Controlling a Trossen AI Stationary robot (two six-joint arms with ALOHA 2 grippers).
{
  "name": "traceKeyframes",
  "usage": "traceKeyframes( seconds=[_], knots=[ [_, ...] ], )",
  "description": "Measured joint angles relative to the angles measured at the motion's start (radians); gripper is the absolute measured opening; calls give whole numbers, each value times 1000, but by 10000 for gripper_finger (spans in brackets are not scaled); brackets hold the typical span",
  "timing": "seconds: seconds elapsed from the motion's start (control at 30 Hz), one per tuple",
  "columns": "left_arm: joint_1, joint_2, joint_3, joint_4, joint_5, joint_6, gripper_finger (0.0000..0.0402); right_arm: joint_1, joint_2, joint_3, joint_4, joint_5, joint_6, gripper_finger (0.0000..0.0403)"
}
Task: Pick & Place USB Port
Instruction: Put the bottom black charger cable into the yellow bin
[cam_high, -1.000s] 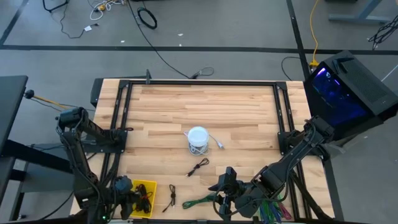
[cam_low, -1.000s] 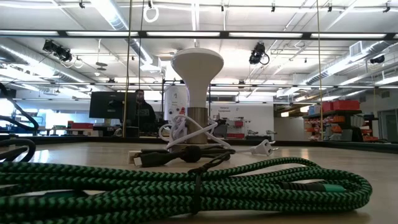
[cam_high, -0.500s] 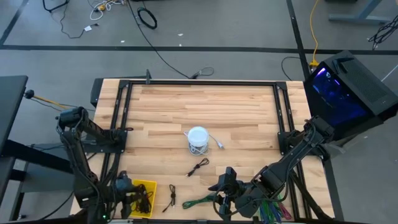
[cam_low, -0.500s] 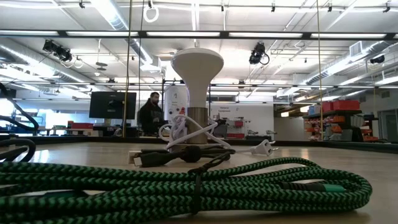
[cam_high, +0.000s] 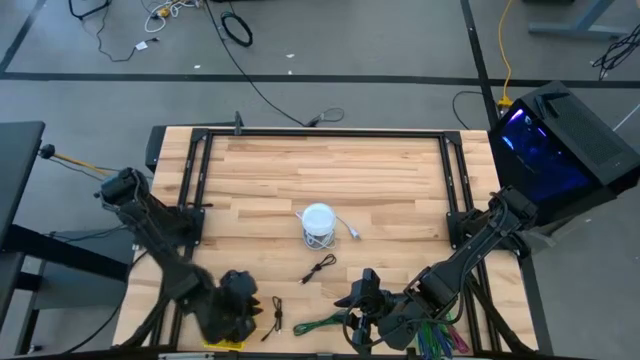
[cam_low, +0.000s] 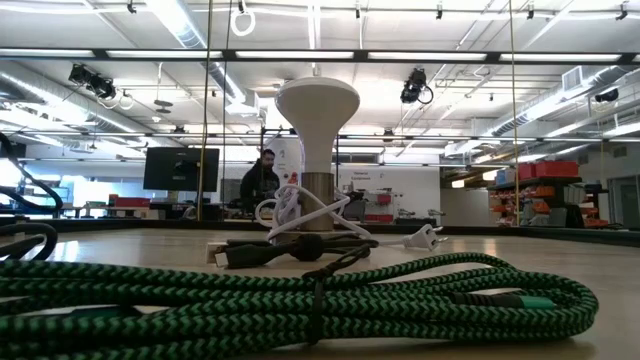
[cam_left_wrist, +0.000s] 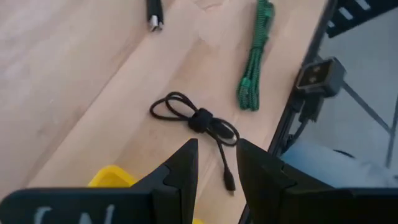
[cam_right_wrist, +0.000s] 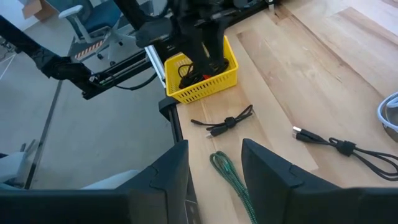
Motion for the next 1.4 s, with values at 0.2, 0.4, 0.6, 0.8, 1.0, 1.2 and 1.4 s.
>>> traceKeyframes(
  seconds=[0.2,0.4,0.6,0.8,1.0,1.2,1.4],
  knots=[
    [105,27,1,19,155,-64,115,0,0,0,1,0,-6,151],
    [170,151,1,171,341,-1,115,0,0,0,5,0,-7,151],
    [193,225,0,202,429,27,115,0,0,1,11,0,-14,151],
    [207,234,1,217,426,30,115,0,0,1,13,0,-14,151],
    [214,234,1,234,426,38,115,0,0,1,14,0,-14,151],
    [233,234,1,261,429,37,115,0,0,1,16,0,-12,151],
    [246,235,0,266,430,44,115,0,0,1,16,0,-10,151]
  ],
)
